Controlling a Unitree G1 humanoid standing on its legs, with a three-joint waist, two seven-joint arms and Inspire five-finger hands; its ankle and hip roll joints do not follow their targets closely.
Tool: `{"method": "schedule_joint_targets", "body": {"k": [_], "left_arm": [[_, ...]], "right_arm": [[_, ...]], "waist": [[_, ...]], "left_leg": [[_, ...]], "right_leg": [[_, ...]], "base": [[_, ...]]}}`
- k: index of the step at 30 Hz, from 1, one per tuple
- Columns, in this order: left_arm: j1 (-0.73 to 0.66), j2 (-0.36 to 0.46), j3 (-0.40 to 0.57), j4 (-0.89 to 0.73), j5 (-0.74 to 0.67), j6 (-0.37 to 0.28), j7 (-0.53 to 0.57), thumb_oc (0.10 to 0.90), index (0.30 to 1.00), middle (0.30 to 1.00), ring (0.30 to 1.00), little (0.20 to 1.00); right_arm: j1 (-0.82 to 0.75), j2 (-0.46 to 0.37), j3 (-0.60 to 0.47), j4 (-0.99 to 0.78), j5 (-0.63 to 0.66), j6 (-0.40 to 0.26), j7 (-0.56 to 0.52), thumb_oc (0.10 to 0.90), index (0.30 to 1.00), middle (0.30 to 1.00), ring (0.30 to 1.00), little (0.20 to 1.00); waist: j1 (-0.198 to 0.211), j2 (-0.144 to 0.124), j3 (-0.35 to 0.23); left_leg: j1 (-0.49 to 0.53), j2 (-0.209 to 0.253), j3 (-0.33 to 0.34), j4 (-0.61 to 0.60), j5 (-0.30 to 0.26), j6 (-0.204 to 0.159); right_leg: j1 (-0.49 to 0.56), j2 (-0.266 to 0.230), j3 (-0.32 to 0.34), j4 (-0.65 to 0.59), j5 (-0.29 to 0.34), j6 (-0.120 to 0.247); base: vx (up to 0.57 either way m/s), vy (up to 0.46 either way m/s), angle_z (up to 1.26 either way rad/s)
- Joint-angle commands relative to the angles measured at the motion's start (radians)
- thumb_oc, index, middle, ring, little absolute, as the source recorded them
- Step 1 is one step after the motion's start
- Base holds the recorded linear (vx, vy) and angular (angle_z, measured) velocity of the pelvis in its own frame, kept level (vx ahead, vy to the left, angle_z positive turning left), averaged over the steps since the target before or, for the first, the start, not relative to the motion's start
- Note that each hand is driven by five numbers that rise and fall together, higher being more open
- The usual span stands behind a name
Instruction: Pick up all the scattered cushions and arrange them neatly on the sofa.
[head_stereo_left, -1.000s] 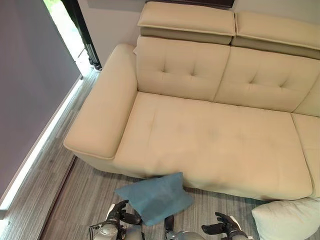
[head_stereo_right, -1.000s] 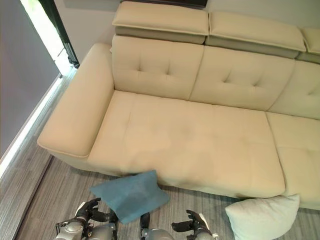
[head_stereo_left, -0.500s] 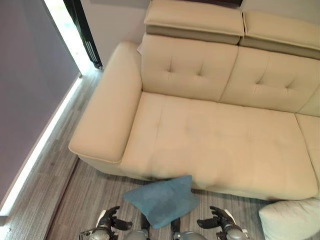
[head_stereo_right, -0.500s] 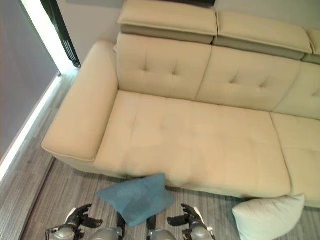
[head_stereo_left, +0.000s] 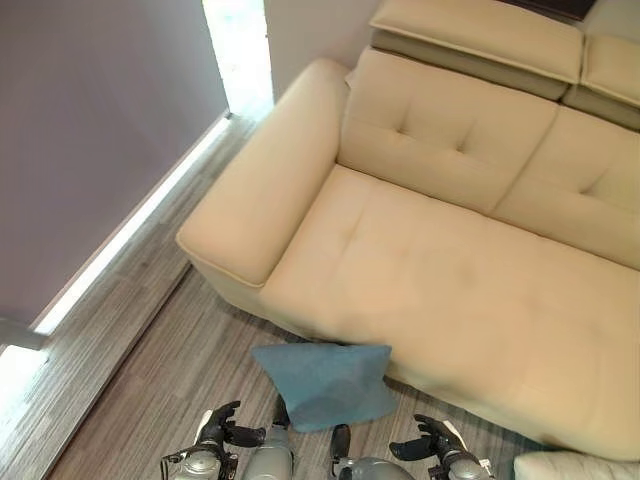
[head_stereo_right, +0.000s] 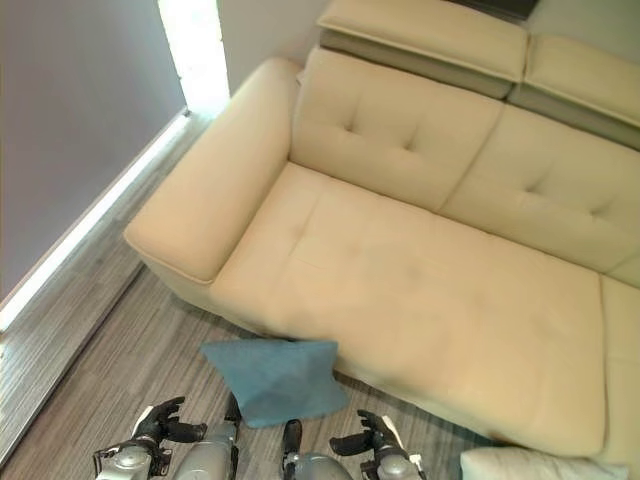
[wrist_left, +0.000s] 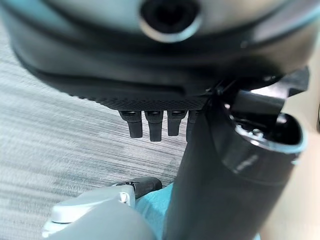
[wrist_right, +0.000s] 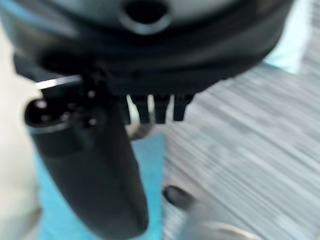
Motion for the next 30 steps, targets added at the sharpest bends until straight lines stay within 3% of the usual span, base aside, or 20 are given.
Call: {"method": "schedule_joint_targets", "body": {"k": [1, 3, 6, 12, 21, 30], "left_arm": [[-0.022, -0.02, -0.006, 0.002, 0.003, -0.029, 0.001, 0.8, 0.9, 0.9, 0.9, 0.9], [-0.024, -0.03, -0.013, 0.015, 0.005, -0.031, -0.003, 0.8, 0.9, 0.9, 0.9, 0.9], [-0.025, -0.032, -0.019, 0.008, 0.003, -0.029, -0.004, 0.8, 0.9, 0.9, 0.9, 0.9], [-0.054, -0.018, -0.027, -0.013, -0.017, -0.041, 0.018, 0.8, 0.9, 0.9, 0.9, 0.9], [-0.15, 0.024, -0.009, -0.116, -0.139, -0.111, 0.119, 0.8, 0.9, 0.9, 0.9, 0.9], [-0.374, 0.098, -0.021, -0.266, -0.233, -0.176, 0.211, 0.8, 0.9, 0.9, 0.9, 0.9]], "right_arm": [[0.01, -0.045, -0.037, -0.049, 0.024, -0.015, -0.032, 0.8, 0.9, 0.9, 0.9, 0.9], [0.009, -0.042, -0.039, -0.035, 0.03, -0.02, -0.03, 0.8, 0.9, 0.9, 0.9, 0.9], [0.011, -0.038, -0.04, -0.032, 0.033, -0.019, -0.031, 0.8, 0.9, 0.9, 0.9, 0.9], [-0.019, -0.028, -0.028, -0.042, 0.041, -0.025, -0.052, 0.8, 0.9, 0.9, 0.9, 0.9], [-0.149, -0.016, -0.031, -0.101, 0.084, -0.055, -0.152, 0.8, 0.9, 0.9, 0.9, 0.9], [-0.416, -0.1, -0.058, -0.219, 0.122, -0.106, -0.3, 0.8, 0.9, 0.9, 0.9, 0.9]], "waist": [[-0.026, -0.032, 0.019], [-0.045, -0.03, 0.009], [-0.058, -0.013, -0.001], [-0.059, -0.011, 0.025], [-0.039, -0.021, 0.112], [-0.052, -0.013, 0.192]], "left_leg": [[0.026, -0.019, 0.034, -0.007, -0.099, 0.031], [0.078, -0.027, 0.014, 0.01, -0.156, 0.03], [0.107, -0.03, 0.017, -0.046, -0.147, 0.036], [0.08, -0.042, 0.014, -0.071, -0.146, 0.048], [-0.141, -0.068, 0.033, 0.01, -0.14, 0.063], [-0.416, -0.07, 0.05, 0.01, -0.071, 0.053]], "right_leg": [[0.034, -0.063, 0.101, -0.032, -0.034, 0.137], [0.006, -0.073, 0.08, -0.028, -0.031, 0.137], [-0.007, -0.064, 0.075, -0.027, -0.028, 0.14], [-0.063, -0.073, 0.092, -0.011, -0.008, 0.152], [-0.299, -0.109, 0.148, 0.068, 0.042, 0.17], [-0.596, -0.125, 0.154, 0.083, 0.1, 0.19]], "base": [[-0.06, -0.008, 0.79], [-0.09, 0.029, 0.35], [0.0, 0.058, 0.33], [-0.06, 0.089, 0.03], [-0.14, 0.069, -0.14], [-0.12, 0.019, -0.05]]}}
